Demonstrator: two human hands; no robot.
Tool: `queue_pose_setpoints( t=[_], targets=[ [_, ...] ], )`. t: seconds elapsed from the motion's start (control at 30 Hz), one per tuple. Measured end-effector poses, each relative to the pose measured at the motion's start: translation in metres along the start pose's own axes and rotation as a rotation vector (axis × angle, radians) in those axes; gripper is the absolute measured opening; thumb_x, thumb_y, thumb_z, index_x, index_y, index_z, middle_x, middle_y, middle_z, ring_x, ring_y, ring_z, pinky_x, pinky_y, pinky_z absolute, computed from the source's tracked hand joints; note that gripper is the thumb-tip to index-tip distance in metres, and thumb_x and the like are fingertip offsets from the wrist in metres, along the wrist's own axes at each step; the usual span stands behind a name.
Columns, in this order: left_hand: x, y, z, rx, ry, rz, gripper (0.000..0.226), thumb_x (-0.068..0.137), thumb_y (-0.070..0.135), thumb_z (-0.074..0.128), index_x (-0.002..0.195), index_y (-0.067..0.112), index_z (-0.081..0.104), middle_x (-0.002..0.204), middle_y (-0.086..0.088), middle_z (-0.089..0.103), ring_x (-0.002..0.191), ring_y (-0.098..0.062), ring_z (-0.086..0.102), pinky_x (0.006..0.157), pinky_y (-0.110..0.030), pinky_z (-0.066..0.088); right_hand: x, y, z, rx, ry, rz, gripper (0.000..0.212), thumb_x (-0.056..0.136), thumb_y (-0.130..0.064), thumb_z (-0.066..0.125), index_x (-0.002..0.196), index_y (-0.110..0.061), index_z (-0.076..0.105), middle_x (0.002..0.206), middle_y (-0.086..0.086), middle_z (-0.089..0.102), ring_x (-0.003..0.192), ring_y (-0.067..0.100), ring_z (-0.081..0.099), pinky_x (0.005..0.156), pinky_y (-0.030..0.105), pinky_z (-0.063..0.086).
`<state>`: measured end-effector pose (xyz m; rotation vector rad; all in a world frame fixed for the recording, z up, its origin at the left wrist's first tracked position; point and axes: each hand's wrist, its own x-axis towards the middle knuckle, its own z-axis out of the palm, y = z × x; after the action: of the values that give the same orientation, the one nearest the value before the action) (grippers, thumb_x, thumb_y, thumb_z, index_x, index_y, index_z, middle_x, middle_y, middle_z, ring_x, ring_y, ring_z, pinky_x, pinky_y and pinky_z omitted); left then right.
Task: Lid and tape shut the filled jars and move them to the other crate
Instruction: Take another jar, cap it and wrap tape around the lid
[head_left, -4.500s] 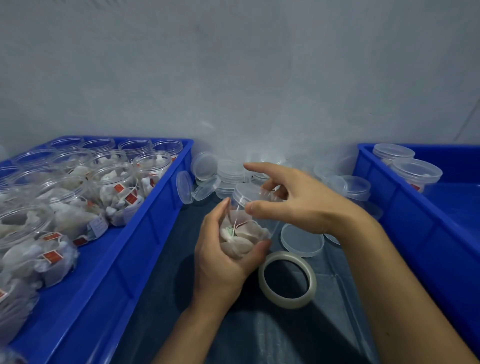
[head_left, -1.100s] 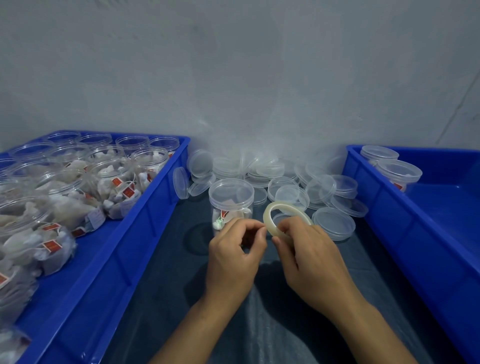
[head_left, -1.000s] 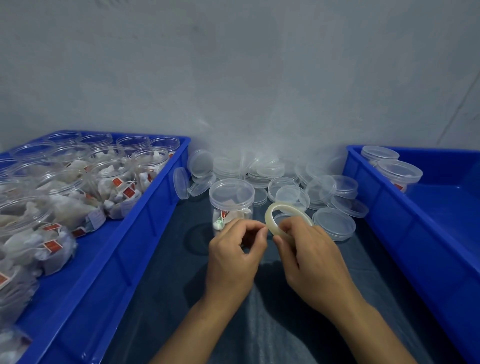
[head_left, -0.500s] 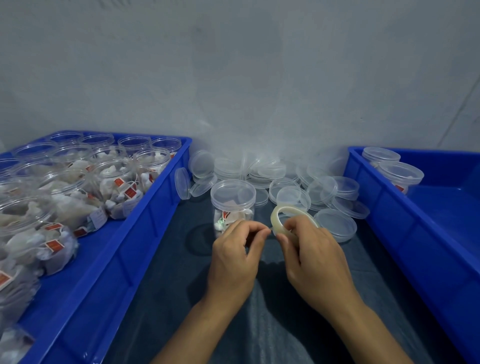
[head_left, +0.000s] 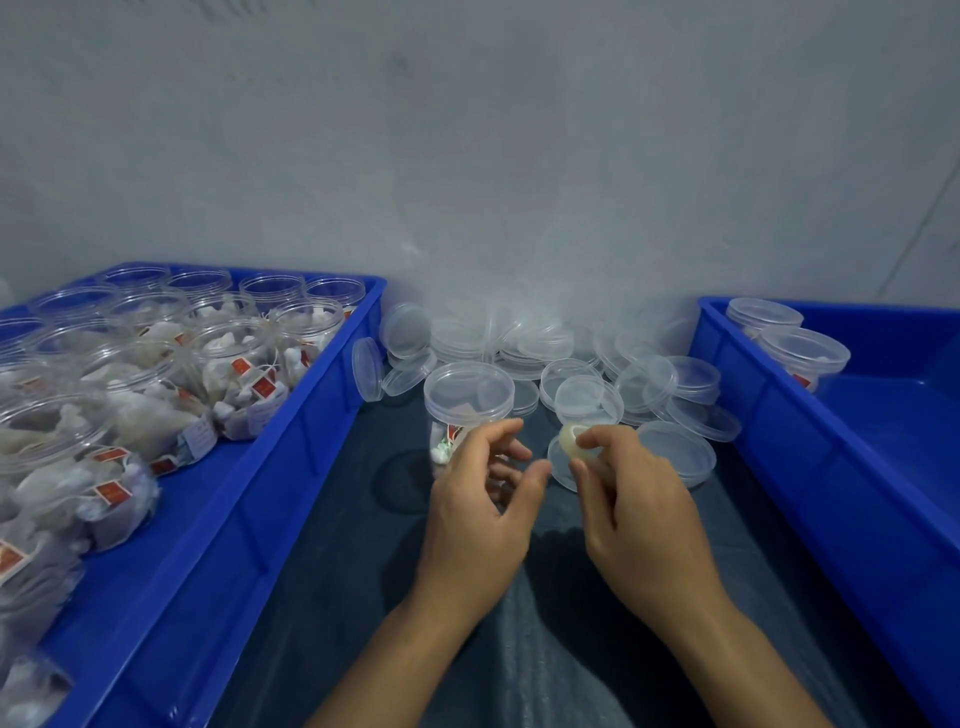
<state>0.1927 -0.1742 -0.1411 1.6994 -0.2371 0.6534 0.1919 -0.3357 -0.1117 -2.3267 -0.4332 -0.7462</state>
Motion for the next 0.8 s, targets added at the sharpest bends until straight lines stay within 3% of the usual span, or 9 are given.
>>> queue_pose_setpoints(
  t=[0.1,0.33,0.53,0.7,0.8],
  targets=[
    [0.0000,-0.0002,0.0009,-0.003,-0.024,0.004,0.039,0.091,0.030,0.081,0.128,0.026,0.067,0.105,0.014,0.068,0.084,-0.017,0.070,0.071,-0.017,0.054,-0.0003,-0.0036,-0.0007,-0.046,-0.005,-0.087,0.019,0.095,-0.010,0.070,0.111,-0.016,0.062,0.085,-0.014,0.057,0.078,0.007,0.045,0.071,0.031,0.035],
    [0.0038,0.0027,-0.0048,0.177,0.024,0.139,0.005,0.096,0.015,0.077,0.098,0.020,0.077,0.092,0.013,0.071,0.086,-0.014,0.070,0.072,-0.024,0.054,0.0003,-0.0045,0.0000,-0.114,-0.032,-0.187,0.020,0.094,-0.013,0.072,0.113,-0.012,0.066,0.100,-0.002,0.071,0.091,0.023,0.066,0.075,0.039,0.048],
    [0.0029,0.0025,-0.0056,0.248,0.045,0.176,0.005,0.098,0.013,0.075,0.094,0.016,0.075,0.088,0.011,0.069,0.081,-0.011,0.067,0.072,-0.025,0.053,0.0001,-0.0068,-0.0006,-0.161,-0.014,-0.162,0.023,0.092,-0.014,0.076,0.112,-0.013,0.065,0.097,-0.003,0.071,0.086,0.022,0.064,0.073,0.036,0.047],
    [0.0027,0.0031,-0.0062,0.305,0.004,0.202,0.008,0.099,0.012,0.074,0.092,0.017,0.072,0.085,0.019,0.063,0.080,-0.001,0.061,0.075,-0.010,0.044,0.0004,-0.0066,0.0007,-0.185,-0.021,-0.149,0.021,0.093,-0.016,0.076,0.111,-0.014,0.066,0.094,-0.004,0.070,0.084,0.023,0.065,0.072,0.033,0.041],
    [0.0017,0.0027,-0.0054,0.309,-0.030,0.176,0.009,0.101,0.017,0.069,0.092,0.016,0.070,0.083,0.022,0.057,0.078,0.001,0.057,0.074,-0.009,0.042,0.0001,-0.0070,0.0024,-0.183,-0.007,-0.142,0.023,0.092,-0.015,0.077,0.112,-0.016,0.065,0.089,-0.005,0.069,0.081,0.024,0.065,0.070,0.034,0.042]
  ],
)
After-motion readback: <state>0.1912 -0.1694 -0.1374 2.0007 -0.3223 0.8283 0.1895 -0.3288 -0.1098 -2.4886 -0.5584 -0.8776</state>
